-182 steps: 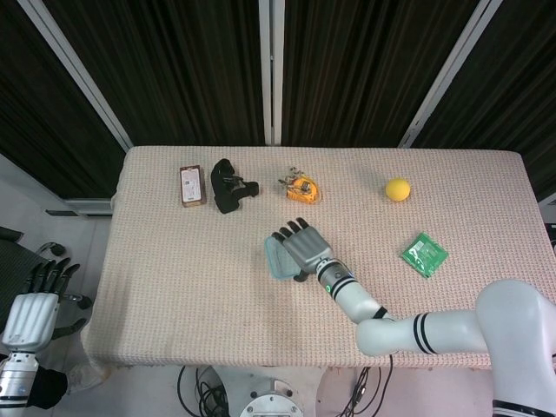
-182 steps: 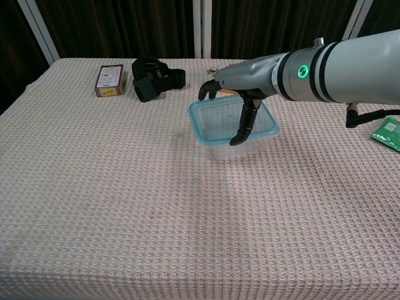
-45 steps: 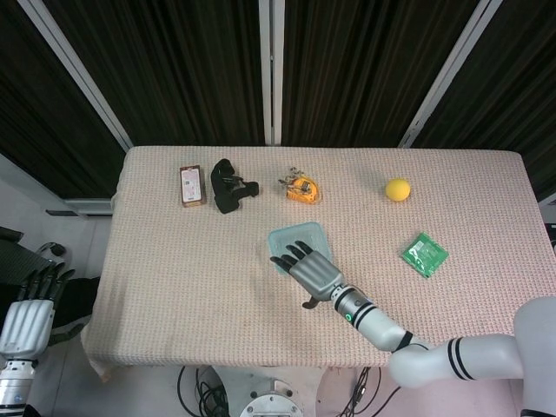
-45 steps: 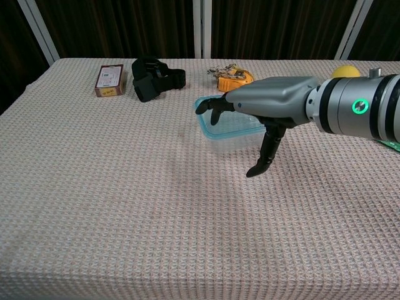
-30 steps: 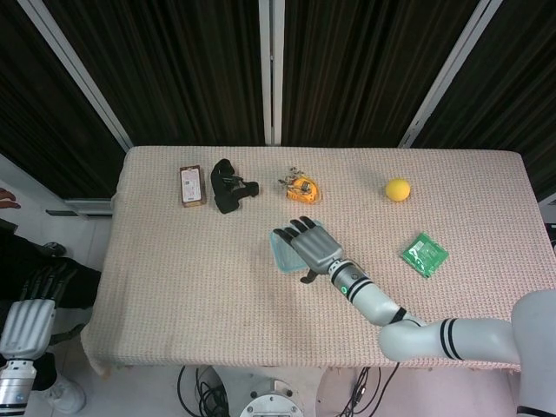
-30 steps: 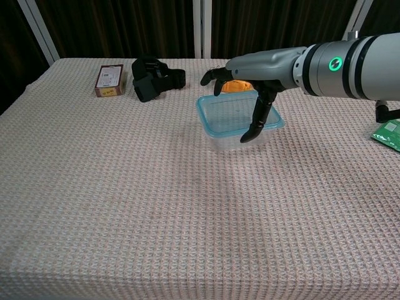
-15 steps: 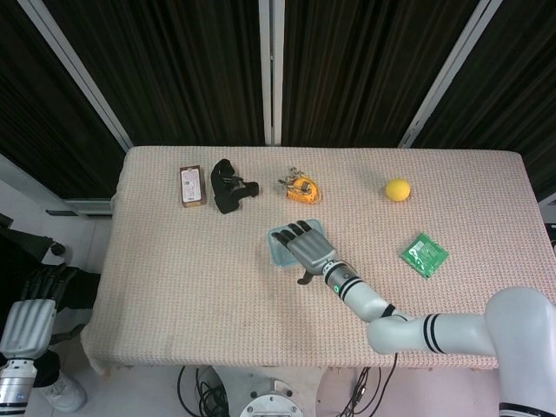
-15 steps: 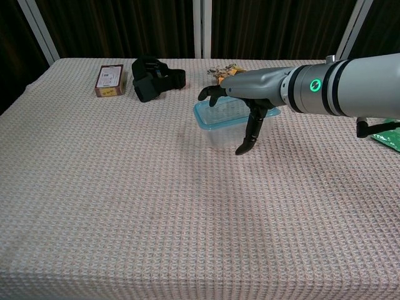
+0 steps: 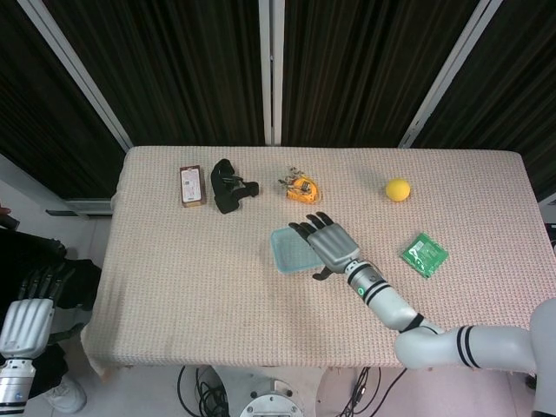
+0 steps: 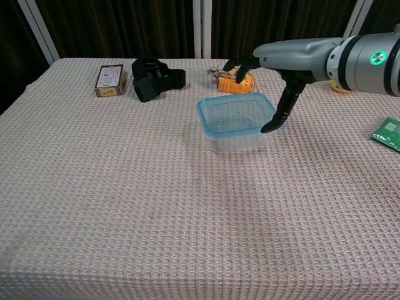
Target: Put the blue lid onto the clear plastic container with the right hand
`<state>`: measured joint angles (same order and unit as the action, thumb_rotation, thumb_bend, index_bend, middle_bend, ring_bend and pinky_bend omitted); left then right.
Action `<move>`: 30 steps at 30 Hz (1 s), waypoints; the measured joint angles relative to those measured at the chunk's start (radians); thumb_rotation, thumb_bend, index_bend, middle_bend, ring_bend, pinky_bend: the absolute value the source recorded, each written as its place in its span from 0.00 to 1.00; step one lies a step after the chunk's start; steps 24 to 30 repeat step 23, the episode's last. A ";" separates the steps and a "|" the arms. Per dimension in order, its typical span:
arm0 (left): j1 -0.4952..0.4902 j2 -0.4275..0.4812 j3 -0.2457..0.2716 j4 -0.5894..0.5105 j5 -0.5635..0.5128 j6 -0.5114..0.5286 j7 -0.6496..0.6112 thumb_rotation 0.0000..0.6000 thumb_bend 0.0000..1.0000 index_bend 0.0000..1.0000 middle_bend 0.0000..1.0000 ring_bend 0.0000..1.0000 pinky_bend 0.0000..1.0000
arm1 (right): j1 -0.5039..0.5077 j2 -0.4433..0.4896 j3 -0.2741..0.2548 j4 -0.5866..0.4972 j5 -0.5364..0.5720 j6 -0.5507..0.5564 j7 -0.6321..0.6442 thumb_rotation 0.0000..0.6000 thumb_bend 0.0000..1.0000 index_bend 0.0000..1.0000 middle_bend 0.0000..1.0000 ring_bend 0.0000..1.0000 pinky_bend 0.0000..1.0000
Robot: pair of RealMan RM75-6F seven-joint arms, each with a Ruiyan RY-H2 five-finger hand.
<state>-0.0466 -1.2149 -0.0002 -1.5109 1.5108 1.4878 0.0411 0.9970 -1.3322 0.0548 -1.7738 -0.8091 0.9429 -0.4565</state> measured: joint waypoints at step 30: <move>0.051 -0.015 -0.018 -0.024 0.037 0.140 0.053 1.00 0.07 0.13 0.03 0.00 0.00 | -0.763 0.179 -0.265 0.109 -0.675 0.814 0.418 1.00 0.01 0.00 0.00 0.00 0.00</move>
